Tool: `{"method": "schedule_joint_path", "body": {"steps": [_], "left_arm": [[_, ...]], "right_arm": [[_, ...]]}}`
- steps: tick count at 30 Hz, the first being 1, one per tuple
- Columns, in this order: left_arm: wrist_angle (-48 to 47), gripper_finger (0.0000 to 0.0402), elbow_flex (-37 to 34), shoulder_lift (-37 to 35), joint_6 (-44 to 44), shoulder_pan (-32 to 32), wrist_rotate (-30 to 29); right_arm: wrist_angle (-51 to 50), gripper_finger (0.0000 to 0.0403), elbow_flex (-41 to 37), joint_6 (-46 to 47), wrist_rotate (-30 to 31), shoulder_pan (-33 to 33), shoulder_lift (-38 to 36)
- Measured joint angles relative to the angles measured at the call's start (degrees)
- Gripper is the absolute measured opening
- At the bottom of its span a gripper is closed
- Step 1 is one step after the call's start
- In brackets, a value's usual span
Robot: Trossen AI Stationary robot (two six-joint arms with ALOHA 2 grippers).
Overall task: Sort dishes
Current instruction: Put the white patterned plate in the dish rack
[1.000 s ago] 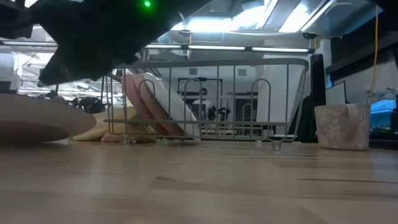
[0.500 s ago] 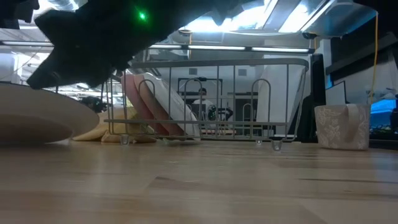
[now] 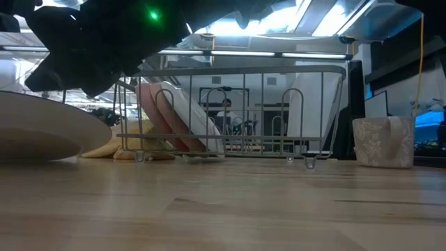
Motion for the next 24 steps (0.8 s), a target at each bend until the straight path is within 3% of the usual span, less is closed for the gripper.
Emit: {"method": "schedule_joint_path", "body": {"steps": [24], "left_arm": [[-4.7,0.0002,5.4,0.1,-0.3,0.1,0.3]], "right_arm": [[0.3,0.0128,0.0,-0.5,0.0,0.1,0.0]]}}
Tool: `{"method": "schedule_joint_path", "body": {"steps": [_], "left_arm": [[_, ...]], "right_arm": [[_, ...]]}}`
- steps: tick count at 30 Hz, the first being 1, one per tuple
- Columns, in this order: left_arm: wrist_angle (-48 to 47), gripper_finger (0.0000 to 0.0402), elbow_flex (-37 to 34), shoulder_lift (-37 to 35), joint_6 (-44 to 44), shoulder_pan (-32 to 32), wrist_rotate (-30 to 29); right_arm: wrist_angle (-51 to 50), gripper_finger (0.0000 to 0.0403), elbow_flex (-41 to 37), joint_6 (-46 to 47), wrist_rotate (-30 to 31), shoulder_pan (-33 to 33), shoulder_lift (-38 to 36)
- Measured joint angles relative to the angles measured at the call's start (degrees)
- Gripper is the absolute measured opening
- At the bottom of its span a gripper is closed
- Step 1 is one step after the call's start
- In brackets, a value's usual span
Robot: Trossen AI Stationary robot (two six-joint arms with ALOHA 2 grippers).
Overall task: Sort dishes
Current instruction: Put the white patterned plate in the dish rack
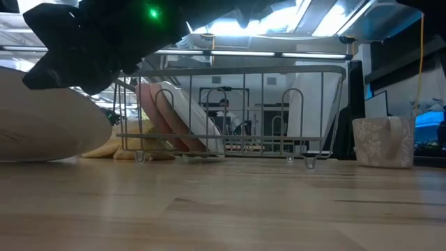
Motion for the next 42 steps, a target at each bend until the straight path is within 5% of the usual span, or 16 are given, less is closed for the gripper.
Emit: {"method": "schedule_joint_path", "body": {"steps": [12,20,33,42], "left_arm": [[-0.1,0.0002,2.9,0.0,0.7,0.0,0.0],[0.2,0.0002,4.0,0.0,2.1,0.0,-0.1],[0.0,0.0001,7.4,-0.1,2.1,0.0,-0.3],[-0.1,0.0000,9.7,-0.1,3.8,0.0,-0.2]], "right_arm": [[1.6,0.0128,0.0,-4.3,-0.2,0.0,0.0],[0.5,0.0128,0.0,-4.3,-10.4,-0.1,-0.1],[-0.3,0.0127,0.0,-4.2,-10.4,-0.1,-0.1],[-0.3,0.0064,0.0,-4.2,-10.5,-0.1,-0.1]]}}
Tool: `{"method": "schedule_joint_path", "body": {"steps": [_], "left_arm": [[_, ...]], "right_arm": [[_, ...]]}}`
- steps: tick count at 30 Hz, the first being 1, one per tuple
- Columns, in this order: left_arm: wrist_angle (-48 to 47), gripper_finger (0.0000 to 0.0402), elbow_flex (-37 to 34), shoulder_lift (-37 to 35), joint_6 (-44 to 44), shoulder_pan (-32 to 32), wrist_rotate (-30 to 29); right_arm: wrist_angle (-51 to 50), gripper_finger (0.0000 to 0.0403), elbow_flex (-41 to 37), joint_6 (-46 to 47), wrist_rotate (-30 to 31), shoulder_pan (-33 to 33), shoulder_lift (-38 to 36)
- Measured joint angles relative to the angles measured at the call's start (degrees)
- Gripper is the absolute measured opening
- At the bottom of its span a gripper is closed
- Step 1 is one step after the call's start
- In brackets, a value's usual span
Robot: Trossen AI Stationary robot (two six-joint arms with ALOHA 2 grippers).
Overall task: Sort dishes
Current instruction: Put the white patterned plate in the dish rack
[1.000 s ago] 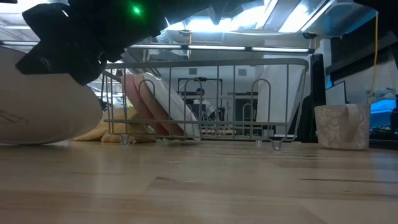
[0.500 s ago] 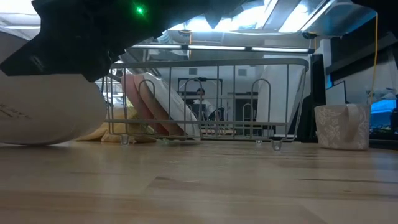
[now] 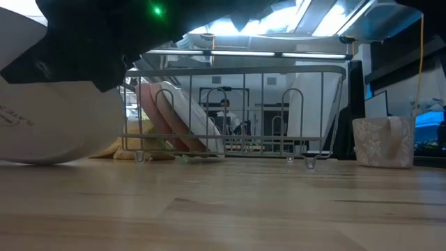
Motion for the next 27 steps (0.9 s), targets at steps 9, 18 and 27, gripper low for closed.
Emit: {"method": "schedule_joint_path", "body": {"steps": [9,18,27], "left_arm": [[-0.4,0.0000,1.0,0.0,1.5,0.0,0.1],[0.6,0.0065,1.0,0.0,1.6,0.0,0.5],[1.3,0.0143,-0.2,0.0,2.9,0.3,0.4]], "right_arm": [[0.2,0.0036,0.0,-0.7,0.0,0.1,0.0],[2.3,0.0033,-0.1,0.1,0.0,0.6,0.0],[3.6,0.0032,-0.1,0.3,0.6,2.3,0.0]]}}
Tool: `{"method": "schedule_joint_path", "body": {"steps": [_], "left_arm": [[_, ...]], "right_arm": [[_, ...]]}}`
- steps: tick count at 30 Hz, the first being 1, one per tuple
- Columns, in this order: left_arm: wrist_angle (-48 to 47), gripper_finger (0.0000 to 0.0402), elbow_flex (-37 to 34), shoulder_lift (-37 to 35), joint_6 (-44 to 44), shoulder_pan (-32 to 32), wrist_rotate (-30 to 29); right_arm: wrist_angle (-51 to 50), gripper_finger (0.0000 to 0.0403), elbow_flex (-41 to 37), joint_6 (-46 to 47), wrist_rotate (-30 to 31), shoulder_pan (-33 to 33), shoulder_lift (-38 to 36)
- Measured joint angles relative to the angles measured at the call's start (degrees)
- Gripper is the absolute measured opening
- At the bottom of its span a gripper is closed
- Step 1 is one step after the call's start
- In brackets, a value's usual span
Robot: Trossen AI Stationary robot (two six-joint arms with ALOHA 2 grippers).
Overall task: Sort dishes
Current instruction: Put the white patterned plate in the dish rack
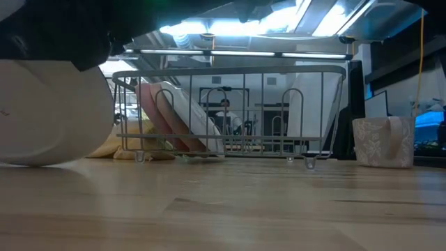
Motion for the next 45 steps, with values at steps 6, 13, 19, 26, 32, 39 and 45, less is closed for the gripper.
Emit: {"method": "schedule_joint_path", "body": {"steps": [6,13,19,26,32,39,45], "left_arm": [[0.6,0.0162,-0.4,0.0,2.5,0.4,0.0],[1.7,0.0139,-0.4,0.0,2.7,0.3,0.0],[1.3,0.0092,-0.4,0.0,2.6,0.4,-0.4],[0.3,0.0046,-0.4,-0.1,3.3,0.3,-1.1],[-1.4,0.0042,-0.2,-0.1,3.0,0.4,-1.1],[-5.6,0.0035,1.9,0.0,3.0,0.4,-0.2],[-7.5,0.0029,2.9,0.0,3.0,0.4,0.2]], "right_arm": [[-0.9,0.0031,1.4,-0.4,0.4,1.0,0.0],[-6.2,0.0031,6.9,-1.6,1.7,1.9,0.0],[-9.7,0.0031,8.6,-1.0,2.1,1.8,0.0],[-9.4,0.0057,8.7,1.2,2.6,1.8,-0.1],[-8.6,0.0091,8.9,1.2,4.6,1.9,-0.3],[-8.5,0.0096,8.9,4.7,5.8,1.8,-0.3],[-8.7,0.0096,8.9,4.9,9.1,1.9,-0.3]]}}
